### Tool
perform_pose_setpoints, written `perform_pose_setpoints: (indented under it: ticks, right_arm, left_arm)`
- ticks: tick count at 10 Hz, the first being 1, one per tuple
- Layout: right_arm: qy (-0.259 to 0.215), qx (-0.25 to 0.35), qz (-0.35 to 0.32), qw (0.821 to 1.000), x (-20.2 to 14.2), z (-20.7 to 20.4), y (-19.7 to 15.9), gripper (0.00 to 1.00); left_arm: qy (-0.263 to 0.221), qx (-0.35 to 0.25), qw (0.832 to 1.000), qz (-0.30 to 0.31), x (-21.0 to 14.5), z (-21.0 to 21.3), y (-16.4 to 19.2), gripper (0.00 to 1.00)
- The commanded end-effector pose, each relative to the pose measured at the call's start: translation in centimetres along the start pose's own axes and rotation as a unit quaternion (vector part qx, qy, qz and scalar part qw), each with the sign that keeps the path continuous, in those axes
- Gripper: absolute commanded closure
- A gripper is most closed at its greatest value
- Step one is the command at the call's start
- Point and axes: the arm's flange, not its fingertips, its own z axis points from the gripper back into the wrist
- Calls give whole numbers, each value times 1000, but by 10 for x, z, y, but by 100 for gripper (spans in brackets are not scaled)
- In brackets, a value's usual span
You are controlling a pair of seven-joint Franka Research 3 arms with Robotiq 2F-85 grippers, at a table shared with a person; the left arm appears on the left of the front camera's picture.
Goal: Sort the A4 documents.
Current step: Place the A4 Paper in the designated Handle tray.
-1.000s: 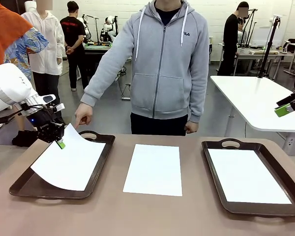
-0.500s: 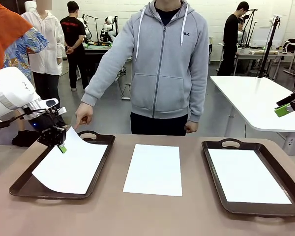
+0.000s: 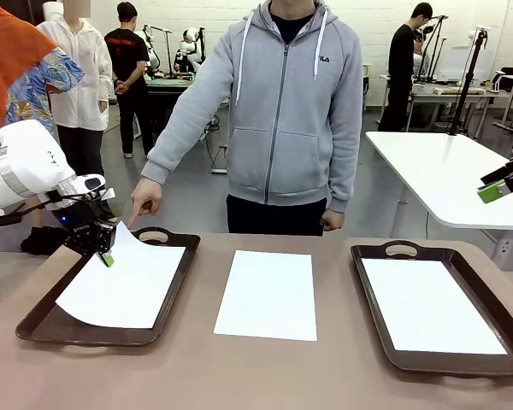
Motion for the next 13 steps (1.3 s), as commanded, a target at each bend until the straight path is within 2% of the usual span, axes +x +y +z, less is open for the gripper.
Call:
perform_pose_setpoints:
  ticks: [1, 2, 3, 4, 5, 6, 7, 9, 12, 13]
  right_arm:
    - [-1, 2, 0, 1000, 0, -1, 1, 0]
    - [-1, 2, 0, 1000, 0, -1, 1, 0]
    - [-1, 2, 0, 1000, 0, -1, 1, 0]
    - [-1, 2, 0, 1000, 0, -1, 1, 0]
    - [-1, 2, 0, 1000, 0, -1, 1, 0]
    - [-1, 2, 0, 1000, 0, -1, 1, 0]
    - [-1, 2, 0, 1000, 0, -1, 1, 0]
    - [-1, 2, 0, 1000, 0, -1, 1, 0]
    - [-1, 2, 0, 1000, 0, -1, 1, 0]
    - [-1, 2, 0, 1000, 0, -1, 1, 0]
  left_arm:
    - [-5, 24, 1000, 17, -3, -4, -5, 64]
    - [-4, 25, 1000, 17, -3, -6, -5, 61]
    - [-3, 24, 1000, 17, -4, -7, -6, 45]
    - [-4, 27, 999, 16, -5, -6, -6, 42]
    - [-5, 36, 999, 16, -5, -5, -6, 25]
    - [-7, 51, 999, 15, -5, -3, -6, 22]
    - [-9, 62, 998, 15, -6, -1, -6, 6]
    - [-14, 55, 998, 15, -8, 5, -6, 0]
    - [-23, 47, 999, 11, -11, 13, -10, 0]
    - [-20, 27, 999, 15, -12, 15, -11, 0]
